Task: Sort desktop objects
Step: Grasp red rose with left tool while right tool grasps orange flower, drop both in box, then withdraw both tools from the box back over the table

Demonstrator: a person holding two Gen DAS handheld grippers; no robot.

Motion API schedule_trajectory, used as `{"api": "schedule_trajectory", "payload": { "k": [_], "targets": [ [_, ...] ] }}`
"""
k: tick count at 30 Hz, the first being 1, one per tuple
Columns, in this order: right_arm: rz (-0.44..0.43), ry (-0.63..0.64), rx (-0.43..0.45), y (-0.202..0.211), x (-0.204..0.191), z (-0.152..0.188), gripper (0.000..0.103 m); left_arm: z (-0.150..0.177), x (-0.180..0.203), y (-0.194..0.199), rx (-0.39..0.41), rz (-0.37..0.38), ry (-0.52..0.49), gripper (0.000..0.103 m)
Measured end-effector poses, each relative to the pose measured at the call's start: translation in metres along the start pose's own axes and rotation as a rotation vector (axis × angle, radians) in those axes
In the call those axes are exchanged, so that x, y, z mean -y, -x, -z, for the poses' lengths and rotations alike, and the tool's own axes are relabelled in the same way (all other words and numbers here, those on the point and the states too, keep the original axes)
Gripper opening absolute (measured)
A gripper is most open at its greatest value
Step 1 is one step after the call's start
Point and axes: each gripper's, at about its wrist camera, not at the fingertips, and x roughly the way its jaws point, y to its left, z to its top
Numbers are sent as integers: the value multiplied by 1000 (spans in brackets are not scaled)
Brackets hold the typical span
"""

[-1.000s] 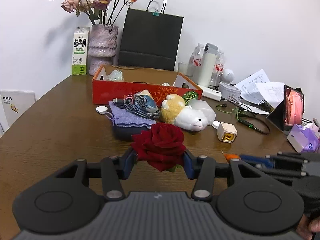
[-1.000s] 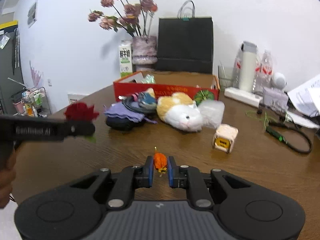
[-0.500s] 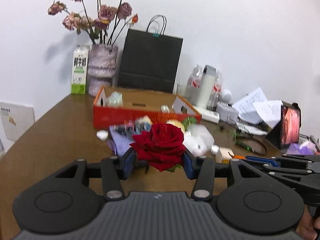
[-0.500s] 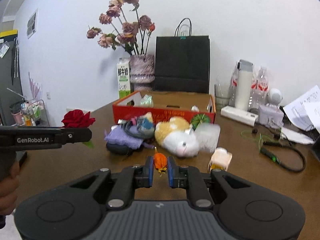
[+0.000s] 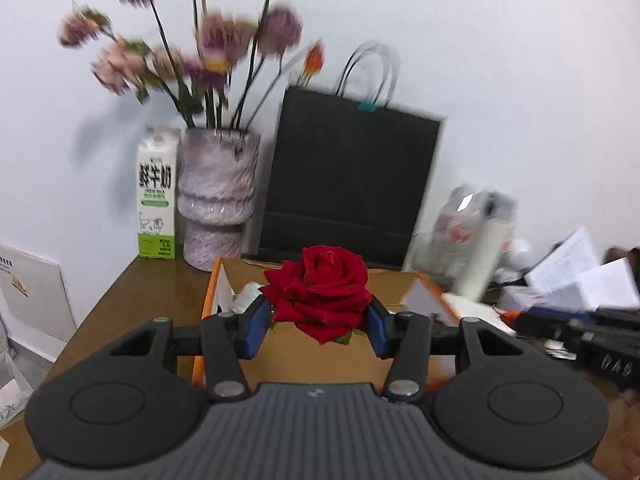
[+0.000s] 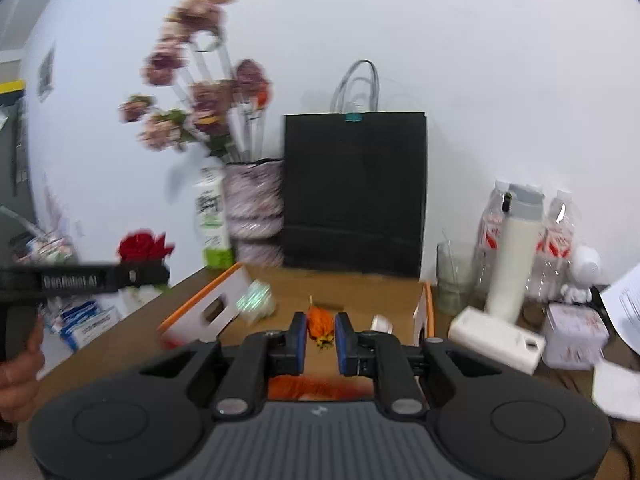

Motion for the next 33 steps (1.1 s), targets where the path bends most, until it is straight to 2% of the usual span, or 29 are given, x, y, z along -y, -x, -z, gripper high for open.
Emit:
{"api": "schedule_trajectory", "payload": {
  "k": [4, 5, 7, 8, 9, 10, 11, 12, 14, 16, 19, 21, 23, 26, 28, 30, 33],
  "targets": [
    [-27, -111, -117, -96, 22, -26, 14, -14, -2, -89, -111, -23, 24, 51],
    [-23, -141, -168, -125, 28, -29, 13, -16, -3, -114, -168, -29, 35, 51],
    [-13, -193, -250, -174, 42, -30, 12, -19, -11, -159, -291, -43, 137, 51],
    [10, -196, -284, -195, 46, -30, 13, -20, -14, -172, -314, -17, 171, 56],
    [34, -191, -307, -208, 48, -28, 13, -21, -15, -181, -328, 10, 190, 62],
    [51, -180, -322, -219, 49, -28, 16, -21, -15, -187, -331, 24, 194, 74],
    [58, -172, -324, -226, 51, -27, 17, -22, -14, -187, -314, 22, 190, 82],
    [59, -166, -322, -229, 52, -27, 17, -23, -14, -184, -286, 22, 176, 84],
    [51, -162, -316, -229, 54, -26, 33, -23, -13, -175, -248, 19, 138, 94],
    [54, -150, -314, -223, 54, -20, 43, -23, -14, -167, -241, -3, 119, 95],
    [79, -125, -300, -201, 53, -16, 43, -19, -14, -128, -202, -71, 112, 97],
    [76, -107, -267, -173, 49, -15, 52, -11, -15, -85, -151, -73, 121, 101],
    [61, -86, -211, -132, 43, -8, 69, 3, -16, -43, -111, -53, 158, 103],
    [19, -52, -141, -67, 29, 11, 72, 37, -12, 20, -70, -66, 191, 103],
    [-17, -56, -114, -27, 16, 29, 75, 74, -5, 61, -23, -102, 149, 103],
    [-45, -65, -86, 10, 5, 50, 83, 104, -1, 92, 1, -100, 99, 103],
    [-43, -93, -92, 47, -11, 82, 85, 137, 8, 123, -21, -78, 20, 103]
  ]
}}
